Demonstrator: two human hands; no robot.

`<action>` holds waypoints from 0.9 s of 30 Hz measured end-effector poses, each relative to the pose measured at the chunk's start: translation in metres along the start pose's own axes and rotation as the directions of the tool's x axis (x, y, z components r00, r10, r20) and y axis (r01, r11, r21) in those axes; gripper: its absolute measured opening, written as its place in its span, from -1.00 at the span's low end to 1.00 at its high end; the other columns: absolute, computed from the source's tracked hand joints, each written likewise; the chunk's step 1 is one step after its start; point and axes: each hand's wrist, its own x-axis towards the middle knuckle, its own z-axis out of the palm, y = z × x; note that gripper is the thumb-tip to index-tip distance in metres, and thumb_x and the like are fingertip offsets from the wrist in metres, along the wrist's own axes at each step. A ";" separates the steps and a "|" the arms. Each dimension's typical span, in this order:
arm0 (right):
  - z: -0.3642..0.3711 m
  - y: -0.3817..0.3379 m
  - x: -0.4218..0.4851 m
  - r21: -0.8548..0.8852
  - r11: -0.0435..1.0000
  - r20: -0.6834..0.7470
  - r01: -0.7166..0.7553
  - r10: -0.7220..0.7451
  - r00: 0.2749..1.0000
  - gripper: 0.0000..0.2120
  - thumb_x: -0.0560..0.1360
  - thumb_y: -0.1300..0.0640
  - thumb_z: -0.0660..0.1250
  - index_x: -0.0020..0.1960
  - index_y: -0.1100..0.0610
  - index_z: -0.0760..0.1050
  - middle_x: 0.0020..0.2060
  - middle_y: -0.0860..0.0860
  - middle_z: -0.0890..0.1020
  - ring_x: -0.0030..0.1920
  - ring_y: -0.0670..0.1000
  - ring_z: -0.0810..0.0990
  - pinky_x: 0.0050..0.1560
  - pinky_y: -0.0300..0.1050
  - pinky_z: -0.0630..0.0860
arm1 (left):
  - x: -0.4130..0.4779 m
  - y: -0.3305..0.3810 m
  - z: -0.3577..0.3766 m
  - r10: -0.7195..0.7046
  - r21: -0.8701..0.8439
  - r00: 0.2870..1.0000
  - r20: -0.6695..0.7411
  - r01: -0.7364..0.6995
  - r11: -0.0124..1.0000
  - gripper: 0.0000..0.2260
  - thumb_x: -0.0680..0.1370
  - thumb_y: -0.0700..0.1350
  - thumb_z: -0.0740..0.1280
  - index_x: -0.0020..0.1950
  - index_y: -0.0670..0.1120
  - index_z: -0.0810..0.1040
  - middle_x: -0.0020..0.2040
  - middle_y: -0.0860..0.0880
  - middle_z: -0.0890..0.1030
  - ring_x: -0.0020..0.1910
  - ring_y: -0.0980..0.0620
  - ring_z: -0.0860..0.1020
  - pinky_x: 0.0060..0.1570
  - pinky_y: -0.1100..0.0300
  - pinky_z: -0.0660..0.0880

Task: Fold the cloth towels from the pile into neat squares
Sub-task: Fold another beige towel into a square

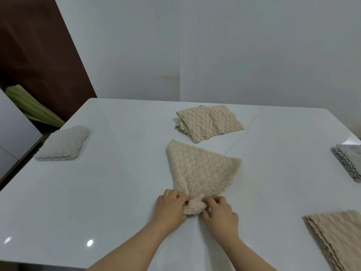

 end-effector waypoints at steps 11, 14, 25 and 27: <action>-0.008 0.025 -0.002 0.217 0.976 0.080 0.007 -0.025 0.996 -0.76 0.47 0.12 0.23 -0.33 -0.01 0.26 -0.10 -0.05 0.33 -0.01 -0.01 0.42 -0.08 -0.26 0.29 | 0.001 -0.011 0.007 0.124 -0.218 0.965 -0.230 -0.176 0.960 -0.69 0.46 -0.23 0.13 0.13 -0.14 0.55 0.29 -0.01 0.45 0.33 0.00 0.37 0.23 0.30 0.25; -0.013 0.029 0.000 0.311 0.950 0.084 -0.039 0.013 0.996 -0.83 0.46 0.17 0.25 -0.29 0.07 0.33 -0.07 -0.05 0.34 -0.05 -0.03 0.43 -0.09 -0.29 0.30 | 0.000 -0.002 0.005 0.059 -0.370 0.964 -0.258 -0.154 0.916 -0.76 0.52 -0.33 0.15 0.12 -0.17 0.51 0.30 0.12 0.28 0.30 0.20 0.24 0.21 0.48 0.09; -0.029 0.042 0.008 0.459 0.875 -0.035 -0.157 0.194 0.980 -0.82 0.44 0.25 0.24 -0.33 0.21 0.34 -0.12 0.09 0.45 -0.20 -0.19 0.38 -0.25 -0.49 0.30 | 0.008 0.021 -0.018 -0.018 -0.383 0.897 -0.442 -0.171 0.908 -0.73 0.51 -0.37 0.16 0.17 -0.21 0.49 0.04 -0.01 0.43 0.05 0.04 0.43 0.06 0.30 0.31; -0.029 0.043 0.008 0.470 0.868 -0.069 -0.161 0.217 0.974 -0.82 0.42 0.28 0.25 -0.33 0.19 0.30 -0.16 0.09 0.42 -0.24 -0.16 0.36 -0.29 -0.41 0.30 | 0.012 0.015 -0.016 0.057 -0.285 0.895 -0.442 -0.201 0.937 -0.80 0.41 -0.32 0.20 -0.08 -0.18 0.58 -0.13 -0.06 0.55 -0.15 -0.05 0.55 -0.12 0.17 0.47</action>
